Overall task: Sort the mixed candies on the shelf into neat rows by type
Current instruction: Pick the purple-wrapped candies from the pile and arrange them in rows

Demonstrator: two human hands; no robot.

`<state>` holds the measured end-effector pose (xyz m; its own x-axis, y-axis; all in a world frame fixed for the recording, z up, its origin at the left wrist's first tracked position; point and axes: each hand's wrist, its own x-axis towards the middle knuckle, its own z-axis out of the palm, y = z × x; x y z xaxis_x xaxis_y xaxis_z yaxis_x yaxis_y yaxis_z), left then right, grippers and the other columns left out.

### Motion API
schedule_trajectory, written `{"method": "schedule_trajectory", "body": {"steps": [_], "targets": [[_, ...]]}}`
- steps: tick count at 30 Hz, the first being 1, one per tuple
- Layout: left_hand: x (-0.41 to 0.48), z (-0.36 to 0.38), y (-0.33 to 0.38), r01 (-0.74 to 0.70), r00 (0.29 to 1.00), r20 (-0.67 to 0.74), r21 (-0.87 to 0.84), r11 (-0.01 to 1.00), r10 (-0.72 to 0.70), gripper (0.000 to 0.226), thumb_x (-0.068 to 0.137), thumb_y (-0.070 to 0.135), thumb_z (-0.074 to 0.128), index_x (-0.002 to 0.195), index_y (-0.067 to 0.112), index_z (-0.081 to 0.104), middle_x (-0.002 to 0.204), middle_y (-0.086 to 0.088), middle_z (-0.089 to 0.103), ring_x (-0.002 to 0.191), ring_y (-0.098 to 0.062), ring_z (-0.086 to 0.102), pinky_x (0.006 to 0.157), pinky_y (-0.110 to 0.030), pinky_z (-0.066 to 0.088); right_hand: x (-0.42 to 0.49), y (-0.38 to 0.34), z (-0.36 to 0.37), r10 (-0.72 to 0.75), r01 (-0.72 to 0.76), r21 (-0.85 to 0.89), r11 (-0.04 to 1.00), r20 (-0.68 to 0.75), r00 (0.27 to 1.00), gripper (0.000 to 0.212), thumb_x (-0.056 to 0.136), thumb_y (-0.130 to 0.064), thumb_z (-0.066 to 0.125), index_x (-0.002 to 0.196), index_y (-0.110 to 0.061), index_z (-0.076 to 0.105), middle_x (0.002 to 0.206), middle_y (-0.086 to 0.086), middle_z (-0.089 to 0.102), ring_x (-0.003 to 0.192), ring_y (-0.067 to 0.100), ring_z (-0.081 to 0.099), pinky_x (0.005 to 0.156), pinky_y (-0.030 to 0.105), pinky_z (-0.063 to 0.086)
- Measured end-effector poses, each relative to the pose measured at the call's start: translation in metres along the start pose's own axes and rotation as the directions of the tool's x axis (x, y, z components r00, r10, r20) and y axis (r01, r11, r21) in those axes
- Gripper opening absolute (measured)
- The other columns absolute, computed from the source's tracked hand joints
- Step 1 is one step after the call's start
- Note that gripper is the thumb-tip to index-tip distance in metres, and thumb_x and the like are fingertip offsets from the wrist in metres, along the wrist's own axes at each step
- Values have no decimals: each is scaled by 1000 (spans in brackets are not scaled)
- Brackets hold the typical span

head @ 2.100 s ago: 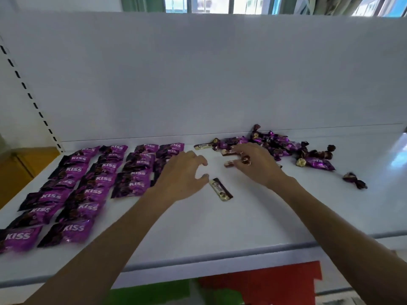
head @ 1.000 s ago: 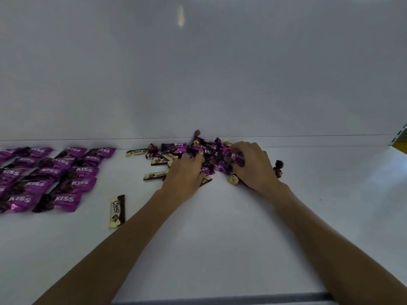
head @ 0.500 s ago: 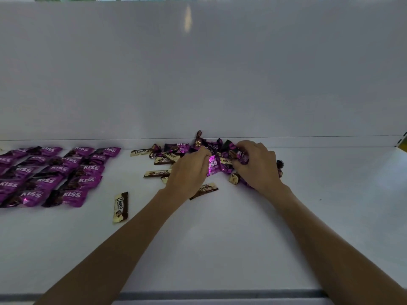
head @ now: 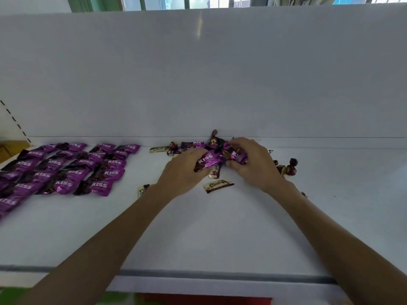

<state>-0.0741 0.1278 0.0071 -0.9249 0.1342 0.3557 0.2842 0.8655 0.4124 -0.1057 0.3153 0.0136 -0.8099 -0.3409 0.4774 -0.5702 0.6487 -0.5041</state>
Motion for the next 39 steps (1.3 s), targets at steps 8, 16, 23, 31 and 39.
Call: {"method": "schedule_trajectory", "body": {"steps": [8, 16, 23, 31, 39], "targets": [[-50, -51, -33, 134, 988, -71, -76, 988, -140, 49, 78, 41, 69, 116, 20, 48, 98, 4, 61, 86, -14, 60, 75, -28, 48, 7, -58, 34, -106, 103, 37, 994, 91, 990, 49, 79, -24, 70, 123, -12, 53, 118, 7, 62, 110, 20, 56, 96, 33, 44], [-119, -113, -106, 192, 978, -63, -78, 978, -197, 39, 77, 32, 72, 109, 18, 56, 96, 7, 56, 88, -11, 54, 76, -24, 45, 8, -135, 100, -224, 216, 62, 974, 168, 960, 38, 80, -19, 69, 116, -10, 59, 112, 8, 64, 105, 25, 56, 89, 31, 41], [-169, -161, -175, 195, 981, -24, 106, 975, -194, 47, 76, 35, 72, 118, 17, 58, 109, 0, 59, 102, -18, 50, 88, -32, 42, -1, -192, 149, -204, 198, 46, 979, 192, 960, 35, 83, -17, 66, 117, -10, 60, 107, 10, 61, 97, 23, 55, 80, 24, 37], [-165, -175, -203, 63, 995, 63, 167, 984, -74, 31, 78, 30, 70, 106, 20, 65, 105, -3, 64, 99, -23, 55, 86, -35, 44, -18, -217, 167, -143, 156, -41, 987, 213, 967, 27, 80, -11, 63, 107, -13, 62, 102, 8, 64, 96, 26, 54, 82, 39, 46], [-161, -181, -212, 23, 987, 156, 152, 988, -47, 26, 81, 34, 66, 104, 22, 67, 102, 2, 67, 92, -15, 58, 87, -28, 43, -15, -239, 182, -106, 134, -113, 984, 223, 969, 25, 75, -16, 65, 101, -14, 64, 104, 3, 65, 100, 21, 51, 85, 36, 43]]}}
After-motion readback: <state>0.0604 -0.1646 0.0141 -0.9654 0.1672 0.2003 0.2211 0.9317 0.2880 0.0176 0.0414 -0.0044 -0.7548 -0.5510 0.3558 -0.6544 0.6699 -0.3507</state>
